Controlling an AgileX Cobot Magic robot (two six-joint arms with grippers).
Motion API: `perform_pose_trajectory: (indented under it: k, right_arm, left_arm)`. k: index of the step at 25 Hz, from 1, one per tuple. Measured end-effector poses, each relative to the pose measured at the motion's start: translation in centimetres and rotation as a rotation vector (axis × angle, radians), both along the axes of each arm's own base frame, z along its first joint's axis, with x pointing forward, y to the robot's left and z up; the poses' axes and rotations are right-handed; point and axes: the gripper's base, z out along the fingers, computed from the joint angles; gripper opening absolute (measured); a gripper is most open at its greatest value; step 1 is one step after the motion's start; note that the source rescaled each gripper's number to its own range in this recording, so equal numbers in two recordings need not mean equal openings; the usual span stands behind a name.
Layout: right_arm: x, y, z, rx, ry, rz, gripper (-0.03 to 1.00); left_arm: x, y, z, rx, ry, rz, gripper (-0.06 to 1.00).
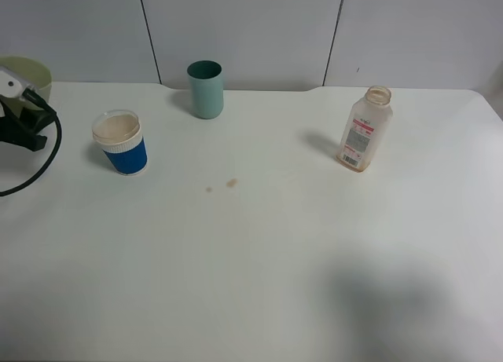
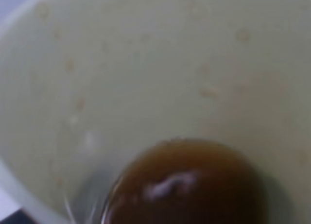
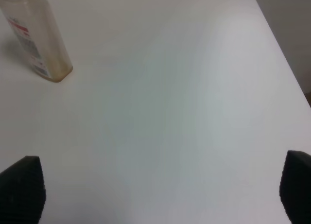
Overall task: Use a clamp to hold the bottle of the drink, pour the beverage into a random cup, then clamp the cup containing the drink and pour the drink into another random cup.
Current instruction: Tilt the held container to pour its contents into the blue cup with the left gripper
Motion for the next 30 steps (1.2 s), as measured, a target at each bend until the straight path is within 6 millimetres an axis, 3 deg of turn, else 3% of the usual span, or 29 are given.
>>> perform_pose_trajectory:
  k: [6,25,30]
  right_arm:
    - [0.0,0.0,0.0,0.0,0.0,0.0,0.93]
    - [0.0,0.0,0.0,0.0,0.0,0.0,0.93]
    - [0.0,0.0,0.0,0.0,0.0,0.0,0.93]
  left_arm:
    - [1.3,-0.9,0.7,0.05,0.019,-0.024,0.0]
    - [1.2,-0.9,0.4,0.153,0.049,-0.05,0.0]
    - [1.4,-1.8,0.4,0.18,0.05,-0.095,0.0]
